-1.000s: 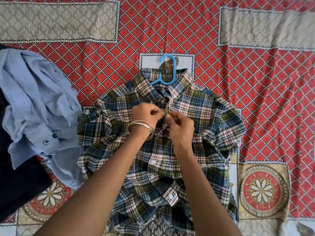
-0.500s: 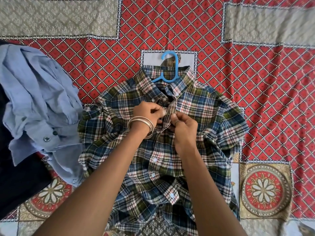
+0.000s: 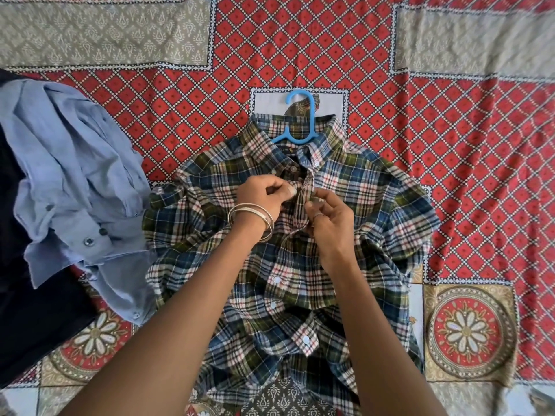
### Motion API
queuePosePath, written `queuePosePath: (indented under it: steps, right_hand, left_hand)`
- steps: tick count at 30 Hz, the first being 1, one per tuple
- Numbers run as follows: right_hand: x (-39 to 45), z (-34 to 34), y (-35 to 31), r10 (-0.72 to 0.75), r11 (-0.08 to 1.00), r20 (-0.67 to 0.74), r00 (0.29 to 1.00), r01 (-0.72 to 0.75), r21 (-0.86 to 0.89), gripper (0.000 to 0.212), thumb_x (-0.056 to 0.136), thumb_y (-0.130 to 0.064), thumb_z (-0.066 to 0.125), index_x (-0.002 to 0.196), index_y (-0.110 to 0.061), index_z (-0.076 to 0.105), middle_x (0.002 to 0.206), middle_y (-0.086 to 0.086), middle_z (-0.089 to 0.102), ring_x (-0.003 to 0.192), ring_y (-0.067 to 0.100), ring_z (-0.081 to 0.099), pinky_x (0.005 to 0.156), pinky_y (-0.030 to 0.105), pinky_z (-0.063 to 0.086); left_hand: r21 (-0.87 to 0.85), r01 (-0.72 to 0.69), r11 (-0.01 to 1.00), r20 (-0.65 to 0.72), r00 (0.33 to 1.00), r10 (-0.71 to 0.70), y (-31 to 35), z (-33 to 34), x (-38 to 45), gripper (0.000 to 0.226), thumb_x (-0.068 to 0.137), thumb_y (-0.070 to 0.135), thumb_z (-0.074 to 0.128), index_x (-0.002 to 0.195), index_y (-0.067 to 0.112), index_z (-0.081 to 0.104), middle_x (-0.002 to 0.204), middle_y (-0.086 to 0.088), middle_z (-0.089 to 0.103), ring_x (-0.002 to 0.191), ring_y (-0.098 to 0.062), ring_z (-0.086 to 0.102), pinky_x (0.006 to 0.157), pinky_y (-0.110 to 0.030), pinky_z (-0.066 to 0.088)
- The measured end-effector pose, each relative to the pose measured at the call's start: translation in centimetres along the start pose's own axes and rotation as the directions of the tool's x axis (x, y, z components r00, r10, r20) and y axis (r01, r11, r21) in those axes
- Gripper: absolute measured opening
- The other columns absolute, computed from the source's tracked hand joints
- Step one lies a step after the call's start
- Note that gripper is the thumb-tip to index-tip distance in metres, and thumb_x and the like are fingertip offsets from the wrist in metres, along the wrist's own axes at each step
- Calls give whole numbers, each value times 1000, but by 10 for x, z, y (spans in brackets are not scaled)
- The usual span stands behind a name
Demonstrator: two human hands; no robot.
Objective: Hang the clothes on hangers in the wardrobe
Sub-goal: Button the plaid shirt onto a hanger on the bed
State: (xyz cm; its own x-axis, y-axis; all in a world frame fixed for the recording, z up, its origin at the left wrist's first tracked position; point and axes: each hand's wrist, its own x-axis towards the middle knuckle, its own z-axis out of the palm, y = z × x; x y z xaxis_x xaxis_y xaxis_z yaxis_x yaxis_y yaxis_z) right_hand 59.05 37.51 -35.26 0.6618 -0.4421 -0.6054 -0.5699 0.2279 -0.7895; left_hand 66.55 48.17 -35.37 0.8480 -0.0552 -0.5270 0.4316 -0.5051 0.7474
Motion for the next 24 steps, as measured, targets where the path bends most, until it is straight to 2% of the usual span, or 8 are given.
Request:
queuePosePath:
  steps: [5,9,13,15,17,19,21,24]
  right_hand:
    - [-3,6,-2,-152,964,-87,985,128,-232,17,92,-10,63,104,-17,72,77,-2,68,66,7,56,62,33,53]
    - [0,9,-6,-271,847,-33,962,222,-483,24,92,-6,59,113,-8,71,86,2,68,72,7,53,63,12,42]
    - [1,6,-7,-268,872,11,963,247,-423,22,93,-12,60,112,-10,71,87,2,70,75,9,58,69,25,50]
    - [4,3,-8,-196,923,73,978,209,-324,19,94,-21,59,103,-13,74,74,5,67,65,14,55,60,35,48]
    - [11,-1,-10,-144,962,104,984,164,-221,22,94,-28,59,90,-13,75,63,5,60,57,18,49,53,35,42]
    - [16,-2,-13,-84,981,107,991,101,-166,18,92,-22,65,87,-8,74,67,4,66,58,14,57,54,28,47]
    - [20,0,-16,-43,981,104,994,62,-184,12,88,-15,70,84,-4,72,71,6,69,59,12,64,55,26,52]
    - [21,5,-17,-70,950,58,996,85,-301,9,85,-12,73,79,-5,70,70,9,69,58,19,64,58,36,59]
  left_hand:
    - [128,-42,991,-14,999,44,3,-1,-4,19,81,26,74,92,10,75,86,-3,71,82,-19,65,80,-36,55]
    - [134,-35,990,-31,999,40,2,1,0,23,83,29,72,93,8,75,87,-6,72,84,-23,66,81,-39,54]
    - [116,-1,993,-13,1000,3,3,2,2,23,83,30,72,93,9,74,89,-7,72,86,-25,66,83,-41,55]
    - [100,18,995,-7,1000,-18,2,1,3,22,82,28,73,94,10,74,89,-7,72,86,-25,67,83,-41,55]
    - [71,49,996,6,999,-50,1,1,5,22,79,27,76,94,11,75,89,-7,73,85,-25,69,82,-41,57]
    - [67,72,995,26,997,-74,1,0,6,24,80,28,75,96,11,75,91,-8,73,86,-25,69,82,-41,57]
    - [112,76,991,46,996,-81,2,0,6,28,84,36,70,96,11,75,91,-8,73,86,-24,69,83,-40,57]
    - [138,82,987,76,993,-93,6,0,5,33,81,42,71,95,12,76,89,-5,73,85,-20,68,83,-34,55]
